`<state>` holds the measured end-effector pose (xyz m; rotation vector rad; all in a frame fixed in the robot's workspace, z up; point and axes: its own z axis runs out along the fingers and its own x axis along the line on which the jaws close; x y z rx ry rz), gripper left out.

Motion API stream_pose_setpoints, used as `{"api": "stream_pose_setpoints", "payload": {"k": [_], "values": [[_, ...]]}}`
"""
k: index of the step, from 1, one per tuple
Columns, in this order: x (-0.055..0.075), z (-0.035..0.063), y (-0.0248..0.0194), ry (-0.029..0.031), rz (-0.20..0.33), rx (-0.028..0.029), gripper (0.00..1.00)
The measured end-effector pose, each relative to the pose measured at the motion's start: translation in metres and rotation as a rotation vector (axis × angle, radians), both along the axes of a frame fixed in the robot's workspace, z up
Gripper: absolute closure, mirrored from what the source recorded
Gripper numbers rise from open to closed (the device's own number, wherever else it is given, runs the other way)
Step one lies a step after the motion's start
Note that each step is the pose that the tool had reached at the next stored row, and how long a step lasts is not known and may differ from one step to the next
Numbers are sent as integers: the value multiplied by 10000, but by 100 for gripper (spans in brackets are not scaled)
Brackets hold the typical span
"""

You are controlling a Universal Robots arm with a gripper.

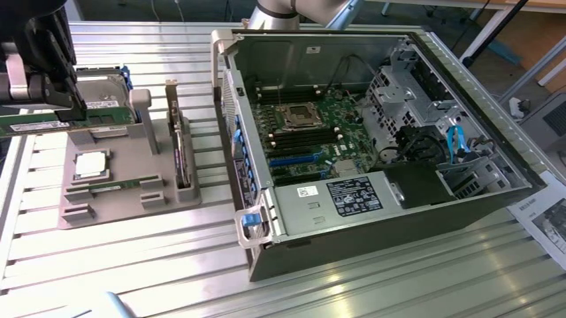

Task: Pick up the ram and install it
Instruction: 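Pick up the ram and move it above insertion slot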

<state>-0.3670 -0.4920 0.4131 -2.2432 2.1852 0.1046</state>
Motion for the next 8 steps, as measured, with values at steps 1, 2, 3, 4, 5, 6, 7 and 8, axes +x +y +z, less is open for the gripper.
{"api": "stream_pose_setpoints", "payload": {"k": [1,2,3,4,5,6,7,8], "values": [[1,0,0,0,1,0,88],[7,1,0,1,1,-1,88],[20,1,0,1,2,-1,88],[49,1,0,0,0,0,88],[68,0,0,0,0,0,88],[88,1,0,0,0,0,88],[110,1,0,1,0,-1,88],[131,1,0,2,1,0,88]]}}
